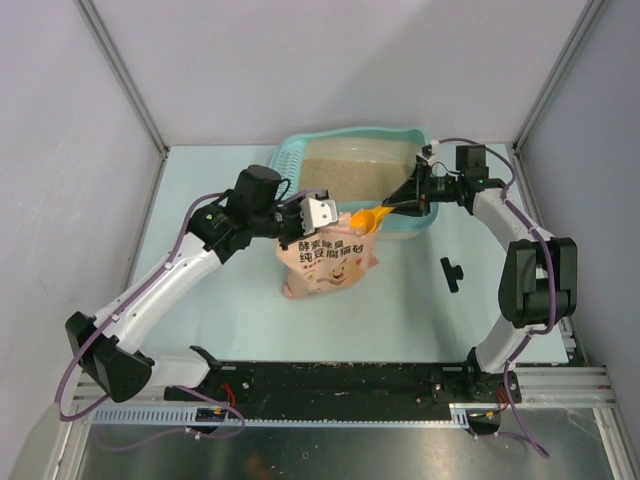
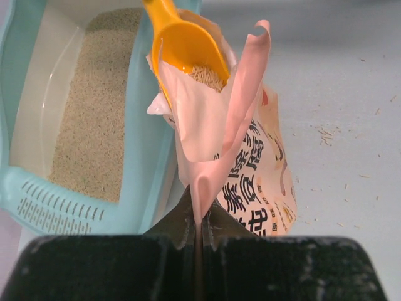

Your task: Fill the litter box with clean litter

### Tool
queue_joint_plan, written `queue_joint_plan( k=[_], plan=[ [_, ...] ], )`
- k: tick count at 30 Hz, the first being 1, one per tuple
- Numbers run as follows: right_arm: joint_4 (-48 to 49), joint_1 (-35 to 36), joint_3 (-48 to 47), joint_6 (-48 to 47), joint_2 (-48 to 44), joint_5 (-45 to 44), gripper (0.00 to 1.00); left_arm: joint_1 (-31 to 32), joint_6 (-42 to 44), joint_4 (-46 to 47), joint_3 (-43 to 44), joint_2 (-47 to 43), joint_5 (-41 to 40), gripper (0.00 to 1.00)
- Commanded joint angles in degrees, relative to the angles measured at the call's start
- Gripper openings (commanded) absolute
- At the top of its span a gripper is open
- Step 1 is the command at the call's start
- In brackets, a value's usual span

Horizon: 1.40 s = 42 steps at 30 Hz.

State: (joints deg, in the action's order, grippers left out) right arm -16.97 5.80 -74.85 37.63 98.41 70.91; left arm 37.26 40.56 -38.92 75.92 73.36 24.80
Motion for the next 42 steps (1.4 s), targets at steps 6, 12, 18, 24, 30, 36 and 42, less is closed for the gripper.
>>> queue_joint_plan(
  k=[6, 12, 18, 24, 30, 36, 42],
  plan=[
    [1.4, -1.0, -3.0, 0.4, 0.5, 1.7, 0.0, 0.8, 6.6, 11.9, 6.7, -2.0, 2.5, 0.0],
    [-3.2, -5.3, -3.0, -1.9, 0.3, 4.4, 0.0, 0.8, 11.1, 12.0, 4.6, -2.1, 0.2, 0.0],
    [1.2, -5.4, -2.9, 3.1, -0.1, 6.2, 0.0, 0.8, 14.6, 12.0, 3.8, -1.6, 0.7, 0.0],
    [3.3, -7.8, -3.0, 5.5, -0.7, 5.0, 0.0, 0.8, 14.4, 12.1, 3.8, -0.6, 0.5, 0.0],
    [3.0, -7.9, -3.8, 6.1, -1.4, 3.8, 0.0, 0.9, 12.4, 12.0, 4.0, 0.5, -0.2, 0.0],
    [-0.8, -8.5, -4.8, 2.8, -2.3, 2.8, 0.0, 0.9, 8.7, 11.9, 5.6, 2.4, -4.6, 0.0],
    [-4.2, -8.7, -5.9, -0.8, -3.5, 0.6, 0.0, 0.7, 7.9, 11.9, 5.6, 2.7, -5.5, 0.0]
  ],
)
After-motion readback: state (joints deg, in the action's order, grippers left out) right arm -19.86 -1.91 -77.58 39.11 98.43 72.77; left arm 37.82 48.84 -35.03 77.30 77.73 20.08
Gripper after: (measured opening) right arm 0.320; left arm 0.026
